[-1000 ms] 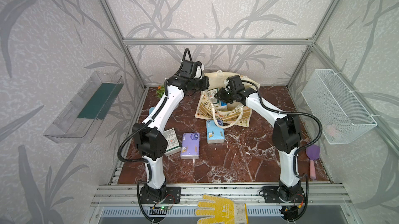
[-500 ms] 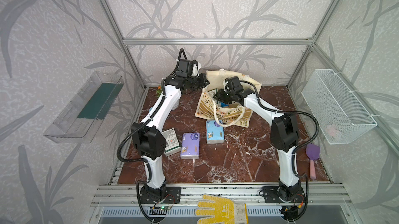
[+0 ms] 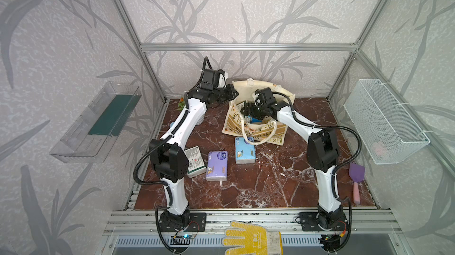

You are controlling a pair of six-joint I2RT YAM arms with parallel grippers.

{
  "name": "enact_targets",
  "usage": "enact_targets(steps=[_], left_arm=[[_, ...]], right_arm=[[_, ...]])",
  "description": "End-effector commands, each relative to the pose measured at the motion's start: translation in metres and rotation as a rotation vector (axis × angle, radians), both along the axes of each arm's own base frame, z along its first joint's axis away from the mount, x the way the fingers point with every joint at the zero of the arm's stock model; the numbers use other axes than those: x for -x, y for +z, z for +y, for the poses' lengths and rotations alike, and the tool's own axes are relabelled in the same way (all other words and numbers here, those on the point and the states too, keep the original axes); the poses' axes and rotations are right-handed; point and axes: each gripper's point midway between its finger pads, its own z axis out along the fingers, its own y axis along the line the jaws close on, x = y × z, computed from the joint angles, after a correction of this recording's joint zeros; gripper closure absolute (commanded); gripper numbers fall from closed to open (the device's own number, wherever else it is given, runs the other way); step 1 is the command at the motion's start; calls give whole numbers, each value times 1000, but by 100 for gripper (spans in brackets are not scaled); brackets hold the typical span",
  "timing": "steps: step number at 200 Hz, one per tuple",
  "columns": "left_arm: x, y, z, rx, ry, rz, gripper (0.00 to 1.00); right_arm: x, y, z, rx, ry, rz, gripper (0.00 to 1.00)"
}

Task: Put tissues into the canvas bag
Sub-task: Place the pack of facial tissues in the canvas bag.

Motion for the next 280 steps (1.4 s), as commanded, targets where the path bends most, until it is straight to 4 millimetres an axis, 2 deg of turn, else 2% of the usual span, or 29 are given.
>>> enact_targets(steps=[1,11,43,70,98,142,170,185,202,238,247,251,280], left_arm=[[4,38,14,-10,41,-121,81],[5,39,16,-16,51,-128,77],[9,46,25,-40,78,-155,55],[16,48,34,-68,108,-169,36],[25,54,44,-85,141,-208,22],[44,53,59,-126,180,-224,15],[59,41,72,-172,208,-201,12],[69,33,78,-189,222,-189,5],[80,24,85,-205,242,-179,3],[101,-6,92,-207,263,-110,3],[106,-15,90,-200,260,-89,2],[108,-19,88,-194,256,-81,3],[124,-51,71,-196,223,-21,3]], right_arm=[[13,-6,-4,48,40,28,21],[14,1,-3,45,47,11,20],[14,27,-5,37,59,-48,14],[14,49,-9,34,54,-102,4],[16,70,-10,23,61,-152,1],[20,95,-15,23,63,-218,1],[23,110,-24,42,46,-280,1],[25,116,-29,45,34,-314,1],[29,126,-34,38,21,-356,1],[41,146,-46,24,8,-447,1],[43,143,-49,32,7,-455,1],[48,155,-53,23,3,-482,1],[64,168,-70,44,-24,-559,1]])
